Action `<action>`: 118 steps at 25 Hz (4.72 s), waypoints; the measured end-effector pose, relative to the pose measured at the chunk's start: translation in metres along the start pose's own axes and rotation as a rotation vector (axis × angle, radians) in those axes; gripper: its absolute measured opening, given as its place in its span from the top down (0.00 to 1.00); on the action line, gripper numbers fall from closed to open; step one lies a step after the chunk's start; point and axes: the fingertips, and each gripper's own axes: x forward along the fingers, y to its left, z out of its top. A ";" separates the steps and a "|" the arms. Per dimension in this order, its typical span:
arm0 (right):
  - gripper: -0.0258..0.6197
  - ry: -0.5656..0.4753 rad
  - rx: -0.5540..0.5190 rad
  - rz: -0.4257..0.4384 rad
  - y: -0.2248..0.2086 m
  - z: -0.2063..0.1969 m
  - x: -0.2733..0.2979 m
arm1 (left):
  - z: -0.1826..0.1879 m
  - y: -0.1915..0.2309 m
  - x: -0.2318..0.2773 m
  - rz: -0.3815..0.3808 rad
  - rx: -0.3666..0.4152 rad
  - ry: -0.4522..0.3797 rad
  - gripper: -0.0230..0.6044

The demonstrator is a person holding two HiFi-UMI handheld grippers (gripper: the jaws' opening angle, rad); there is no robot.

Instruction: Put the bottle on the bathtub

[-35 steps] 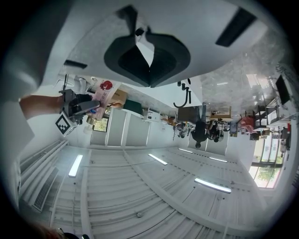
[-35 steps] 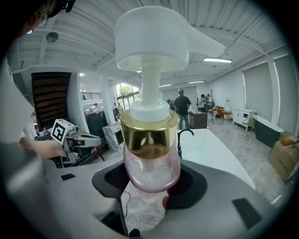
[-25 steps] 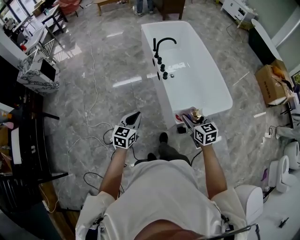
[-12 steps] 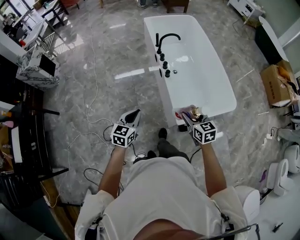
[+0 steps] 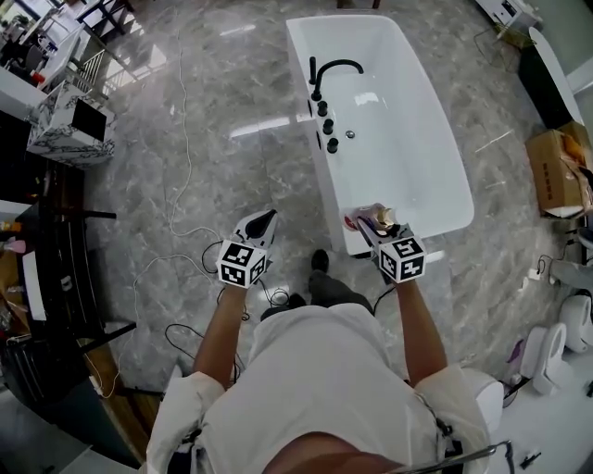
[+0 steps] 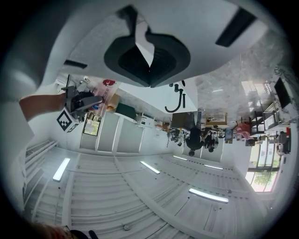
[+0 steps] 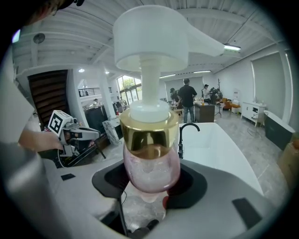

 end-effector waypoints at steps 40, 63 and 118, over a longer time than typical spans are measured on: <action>0.59 0.155 -0.021 -0.011 -0.151 -0.023 0.197 | -0.038 0.069 0.209 -0.065 -0.047 0.213 0.95; 0.59 0.237 0.044 -0.094 -0.196 -0.141 0.312 | -0.154 0.116 0.290 -0.116 -0.116 0.316 0.95; 0.49 0.214 -0.100 -0.104 -0.200 -0.171 0.334 | -0.195 0.129 0.266 0.031 -0.316 0.290 0.95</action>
